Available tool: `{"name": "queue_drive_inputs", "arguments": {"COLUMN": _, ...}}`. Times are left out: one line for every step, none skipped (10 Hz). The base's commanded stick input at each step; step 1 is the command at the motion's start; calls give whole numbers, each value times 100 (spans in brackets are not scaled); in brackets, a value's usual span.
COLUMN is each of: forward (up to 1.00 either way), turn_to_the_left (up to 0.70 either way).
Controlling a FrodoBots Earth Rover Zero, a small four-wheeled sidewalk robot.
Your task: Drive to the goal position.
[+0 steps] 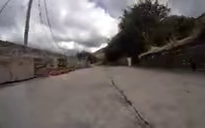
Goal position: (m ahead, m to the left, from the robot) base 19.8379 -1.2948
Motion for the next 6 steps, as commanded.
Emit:
{"name": "queue_drive_inputs", "arguments": {"forward": 100, "turn_to_the_left": 0}}
{"name": "queue_drive_inputs", "arguments": {"forward": 100, "turn_to_the_left": 0}}
{"name": "queue_drive_inputs", "arguments": {"forward": 100, "turn_to_the_left": 0}}
{"name": "queue_drive_inputs", "arguments": {"forward": 100, "turn_to_the_left": 0}}
{"name": "queue_drive_inputs", "arguments": {"forward": 100, "turn_to_the_left": 0}}
{"name": "queue_drive_inputs", "arguments": {"forward": 100, "turn_to_the_left": 0}}
